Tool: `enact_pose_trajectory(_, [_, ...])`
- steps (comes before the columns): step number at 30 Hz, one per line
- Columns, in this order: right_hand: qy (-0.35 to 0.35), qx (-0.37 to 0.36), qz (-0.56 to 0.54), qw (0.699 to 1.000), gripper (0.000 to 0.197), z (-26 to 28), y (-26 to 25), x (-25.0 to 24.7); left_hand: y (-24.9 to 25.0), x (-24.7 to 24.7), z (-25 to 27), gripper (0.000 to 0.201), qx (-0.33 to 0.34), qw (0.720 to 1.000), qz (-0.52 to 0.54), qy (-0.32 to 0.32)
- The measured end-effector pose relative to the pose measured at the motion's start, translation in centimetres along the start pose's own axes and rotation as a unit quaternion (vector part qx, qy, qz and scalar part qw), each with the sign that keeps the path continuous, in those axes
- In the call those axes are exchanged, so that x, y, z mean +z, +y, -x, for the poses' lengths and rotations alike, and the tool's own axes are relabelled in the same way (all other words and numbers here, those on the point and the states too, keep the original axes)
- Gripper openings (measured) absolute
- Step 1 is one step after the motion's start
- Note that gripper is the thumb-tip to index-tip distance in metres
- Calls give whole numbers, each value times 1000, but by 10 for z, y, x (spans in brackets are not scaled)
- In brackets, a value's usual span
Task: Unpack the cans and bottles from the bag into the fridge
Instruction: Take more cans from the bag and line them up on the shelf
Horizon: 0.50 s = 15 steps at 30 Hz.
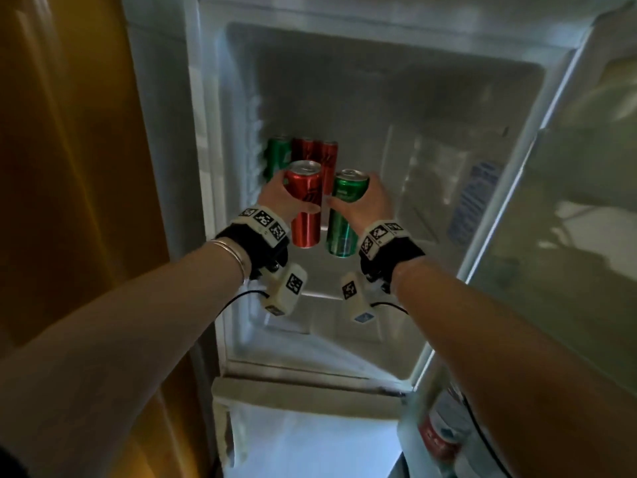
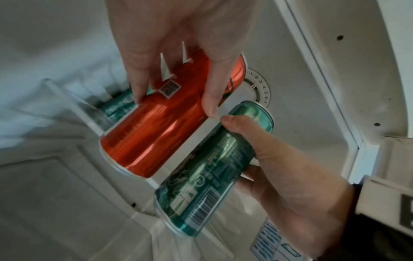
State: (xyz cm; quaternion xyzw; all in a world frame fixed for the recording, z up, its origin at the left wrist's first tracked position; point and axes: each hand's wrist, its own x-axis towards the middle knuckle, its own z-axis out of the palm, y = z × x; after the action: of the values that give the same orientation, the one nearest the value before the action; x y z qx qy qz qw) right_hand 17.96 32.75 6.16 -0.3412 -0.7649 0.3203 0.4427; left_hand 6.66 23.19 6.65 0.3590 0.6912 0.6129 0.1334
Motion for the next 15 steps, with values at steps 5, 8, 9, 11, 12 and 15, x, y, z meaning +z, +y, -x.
enact_pose_trajectory(5, [34, 12, 37, 999, 62, -57, 0, 16, 6, 7, -67, 77, 17, 999, -26, -9])
enact_pose_trajectory(8, [37, 34, 71, 996, 70, -87, -1, 25, 6, 12, -105, 72, 16, 1000, -15, -16])
enact_pose_trajectory(9, [38, 38, 74, 996, 69, -96, -1, 29, 4, 14, -116, 71, 14, 1000, -14, -21])
enact_pose_trajectory(11, [31, 39, 68, 996, 63, -111, 3, 36, 0, 17, -135, 71, 11, 999, -20, -29])
enact_pose_trajectory(12, [24, 41, 61, 997, 60, -117, 5, 39, -4, 18, -144, 74, 9, 999, -23, -32])
enact_pose_trajectory(15, [1, 50, 63, 997, 61, -134, 13, 52, -16, 24, -166, 75, -5, 999, -26, -41])
